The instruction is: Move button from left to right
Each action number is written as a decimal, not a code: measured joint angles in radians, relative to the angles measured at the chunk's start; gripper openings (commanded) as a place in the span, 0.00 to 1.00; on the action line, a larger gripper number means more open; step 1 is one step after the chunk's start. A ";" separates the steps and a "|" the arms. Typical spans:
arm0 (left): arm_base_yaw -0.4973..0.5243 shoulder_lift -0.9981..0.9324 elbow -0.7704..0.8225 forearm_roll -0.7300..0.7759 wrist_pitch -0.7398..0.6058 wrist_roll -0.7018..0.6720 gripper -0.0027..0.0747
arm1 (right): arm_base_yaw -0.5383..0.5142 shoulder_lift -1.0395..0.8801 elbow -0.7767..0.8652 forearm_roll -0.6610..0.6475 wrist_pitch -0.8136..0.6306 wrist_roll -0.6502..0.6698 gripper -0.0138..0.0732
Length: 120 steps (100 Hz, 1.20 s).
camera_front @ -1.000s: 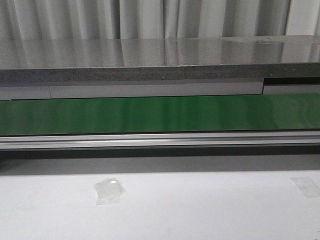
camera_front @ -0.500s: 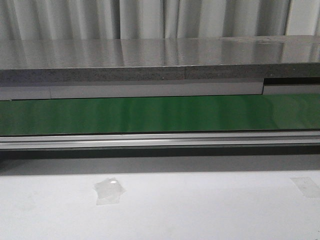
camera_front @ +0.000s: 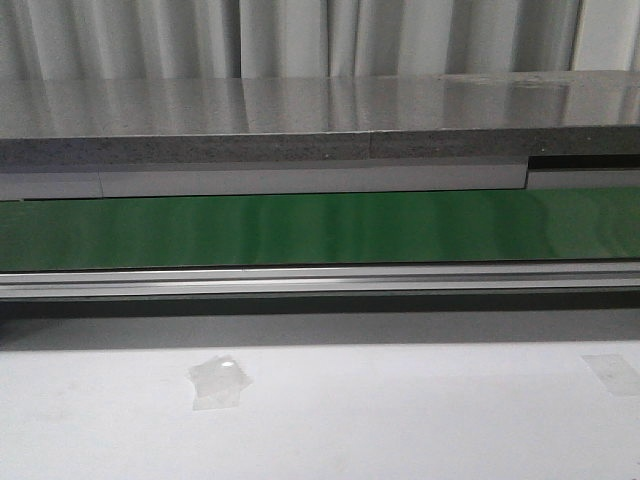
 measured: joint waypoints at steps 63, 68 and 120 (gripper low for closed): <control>0.000 0.000 0.000 0.000 0.000 0.000 0.01 | 0.000 0.000 0.000 0.000 0.000 0.000 0.08; 0.000 0.000 0.000 0.000 0.000 0.000 0.01 | 0.000 0.000 0.000 0.000 0.000 0.000 0.08; -0.006 -0.012 0.011 0.059 0.000 -0.015 0.01 | 0.000 0.000 0.000 0.000 0.000 0.002 0.08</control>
